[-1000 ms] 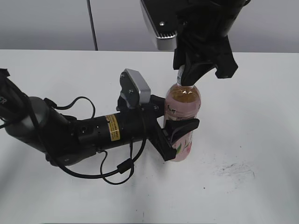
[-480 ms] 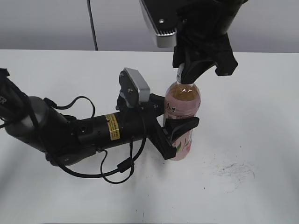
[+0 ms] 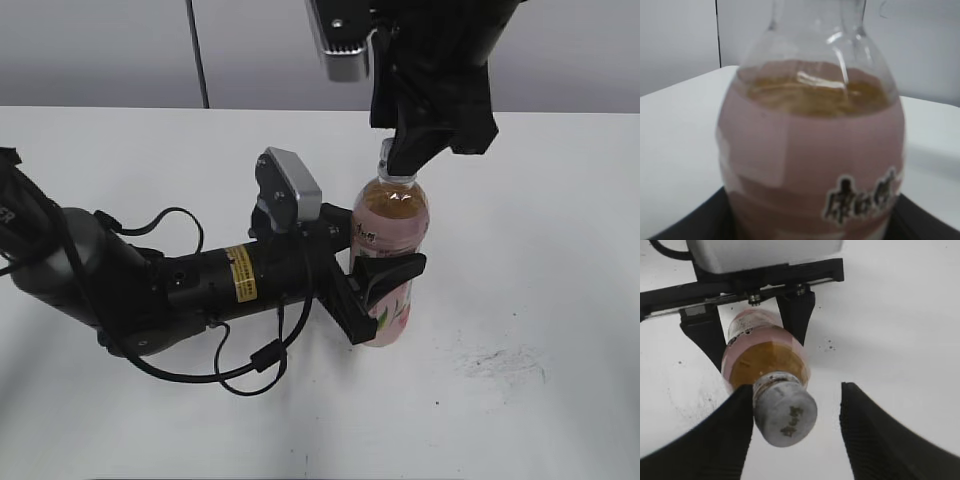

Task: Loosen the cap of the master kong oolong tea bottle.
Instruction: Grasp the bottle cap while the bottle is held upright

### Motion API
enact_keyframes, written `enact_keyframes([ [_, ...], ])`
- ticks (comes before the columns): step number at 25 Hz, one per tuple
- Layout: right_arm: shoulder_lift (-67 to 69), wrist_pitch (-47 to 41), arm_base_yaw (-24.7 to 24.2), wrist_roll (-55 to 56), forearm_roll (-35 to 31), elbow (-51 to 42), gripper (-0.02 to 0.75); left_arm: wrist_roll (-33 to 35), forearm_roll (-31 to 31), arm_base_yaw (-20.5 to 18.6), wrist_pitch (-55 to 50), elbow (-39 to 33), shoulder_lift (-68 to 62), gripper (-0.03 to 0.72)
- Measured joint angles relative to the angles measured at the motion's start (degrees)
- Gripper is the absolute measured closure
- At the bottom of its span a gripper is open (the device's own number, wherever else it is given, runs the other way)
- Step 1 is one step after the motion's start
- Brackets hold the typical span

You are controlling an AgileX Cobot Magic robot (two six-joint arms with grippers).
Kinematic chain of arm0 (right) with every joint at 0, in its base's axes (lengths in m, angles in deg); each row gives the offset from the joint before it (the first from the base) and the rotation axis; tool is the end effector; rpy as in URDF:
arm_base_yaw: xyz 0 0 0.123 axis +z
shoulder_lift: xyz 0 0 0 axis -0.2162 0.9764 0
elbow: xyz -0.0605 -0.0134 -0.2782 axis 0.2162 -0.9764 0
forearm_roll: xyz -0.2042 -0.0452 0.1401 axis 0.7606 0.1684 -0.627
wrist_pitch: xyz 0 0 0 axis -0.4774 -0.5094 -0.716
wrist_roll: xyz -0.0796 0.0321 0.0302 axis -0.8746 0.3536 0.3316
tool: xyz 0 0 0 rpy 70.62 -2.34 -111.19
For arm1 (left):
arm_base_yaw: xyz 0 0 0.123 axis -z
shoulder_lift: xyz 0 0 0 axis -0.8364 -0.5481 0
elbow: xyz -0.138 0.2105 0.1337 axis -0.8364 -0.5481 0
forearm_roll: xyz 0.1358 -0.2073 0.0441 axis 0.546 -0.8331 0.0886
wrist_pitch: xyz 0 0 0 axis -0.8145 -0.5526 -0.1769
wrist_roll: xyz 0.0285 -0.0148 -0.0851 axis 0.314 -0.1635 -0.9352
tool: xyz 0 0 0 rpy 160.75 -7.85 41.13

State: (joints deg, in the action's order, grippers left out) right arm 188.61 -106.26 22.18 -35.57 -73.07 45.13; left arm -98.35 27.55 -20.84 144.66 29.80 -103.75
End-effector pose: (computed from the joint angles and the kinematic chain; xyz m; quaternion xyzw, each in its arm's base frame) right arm 0.3079 0.2244 0.3141 -0.7949 0.5861 0.0014 0.1569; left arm 0.2735 -0.2619 0.1014 0.4119 0.6131 -0.4029 0.5404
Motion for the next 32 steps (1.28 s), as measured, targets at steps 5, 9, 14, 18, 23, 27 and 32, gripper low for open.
enact_keyframes([
  [5,0.0,0.4,0.0,6.1,0.1,0.1,0.267,0.0,0.1,0.0,0.0,0.0,0.0,0.303],
  [9,-0.7,0.5,0.0,11.2,-1.0,0.1,0.265,0.0,0.1,0.0,0.0,0.0,0.0,0.303],
  [14,-2.5,0.5,0.0,28.2,-4.7,0.1,0.253,0.0,0.2,0.0,0.0,0.0,0.0,0.303],
  [18,-2.7,0.5,0.0,42.2,-8.2,0.2,0.231,0.0,0.2,0.0,0.0,0.0,0.0,0.303],
  [23,-2.7,0.5,0.0,67.7,-7.5,0.2,0.225,0.0,0.2,0.0,0.0,0.0,0.0,0.303],
  [27,-2.7,0.5,0.0,80.2,-1.0,0.2,0.225,0.0,0.2,0.0,0.0,0.0,0.0,0.303],
  [32,-2.7,0.5,0.0,85.9,0.0,0.2,0.225,0.0,0.2,0.0,0.0,0.0,0.0,0.303],
])
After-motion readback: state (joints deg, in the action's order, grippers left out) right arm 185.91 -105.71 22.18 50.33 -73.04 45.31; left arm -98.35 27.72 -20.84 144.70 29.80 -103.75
